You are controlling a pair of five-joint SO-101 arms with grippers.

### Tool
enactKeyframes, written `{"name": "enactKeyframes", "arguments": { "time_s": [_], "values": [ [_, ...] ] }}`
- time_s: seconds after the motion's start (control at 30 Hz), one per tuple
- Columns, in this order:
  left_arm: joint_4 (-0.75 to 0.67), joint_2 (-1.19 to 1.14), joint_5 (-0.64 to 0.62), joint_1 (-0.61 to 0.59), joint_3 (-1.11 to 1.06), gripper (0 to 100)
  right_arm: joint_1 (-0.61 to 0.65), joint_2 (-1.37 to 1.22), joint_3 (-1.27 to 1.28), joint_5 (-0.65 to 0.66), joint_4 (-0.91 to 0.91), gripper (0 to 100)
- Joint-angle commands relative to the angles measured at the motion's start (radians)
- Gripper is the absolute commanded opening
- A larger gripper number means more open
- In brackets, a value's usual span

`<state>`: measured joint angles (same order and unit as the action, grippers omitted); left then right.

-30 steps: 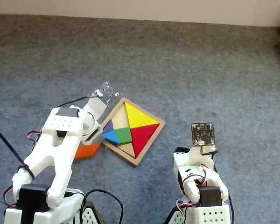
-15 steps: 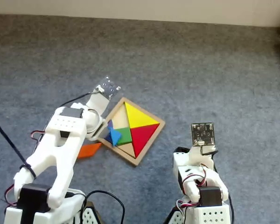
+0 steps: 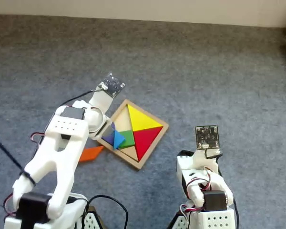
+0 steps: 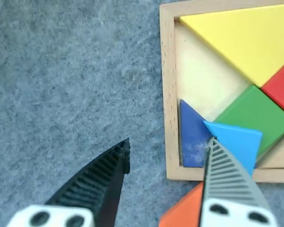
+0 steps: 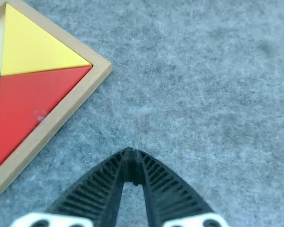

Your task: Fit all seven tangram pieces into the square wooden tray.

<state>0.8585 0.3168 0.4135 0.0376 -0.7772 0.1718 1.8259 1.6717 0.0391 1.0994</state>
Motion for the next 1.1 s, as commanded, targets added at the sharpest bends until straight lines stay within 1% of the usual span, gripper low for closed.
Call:
{"name": "enactKeyframes", "arguments": {
  "time_s": [0.0, 0.1, 0.2, 0.3, 0.43, 0.53, 0.77, 1.07],
  "values": [
    [0.095, 0.128, -0.009, 0.042, 0.051, 25, -0.012, 0.01, 0.117, -0.003, 0.002, 0.5],
    [0.166, 0.163, -0.009, 0.065, 0.047, 25, -0.012, 0.01, 0.117, -0.003, 0.002, 0.5],
    [0.178, 0.157, -0.011, 0.079, 0.012, 25, -0.012, 0.01, 0.117, -0.003, 0.002, 0.5],
    [0.106, 0.136, -0.049, 0.096, -0.056, 26, -0.012, 0.01, 0.117, -0.003, 0.002, 0.5],
    [0.0, 0.068, -0.046, 0.093, -0.094, 26, -0.012, 0.01, 0.117, -0.003, 0.002, 0.5],
    [-0.029, -0.013, -0.044, 0.091, -0.059, 26, -0.012, 0.01, 0.117, -0.003, 0.002, 0.5],
    [-0.026, -0.208, -0.044, 0.091, 0.091, 26, -0.012, 0.01, 0.117, -0.003, 0.002, 0.5],
    [-0.025, -0.243, -0.044, 0.091, 0.197, 26, -0.012, 0.01, 0.117, -0.003, 0.002, 0.5]
  ]
}}
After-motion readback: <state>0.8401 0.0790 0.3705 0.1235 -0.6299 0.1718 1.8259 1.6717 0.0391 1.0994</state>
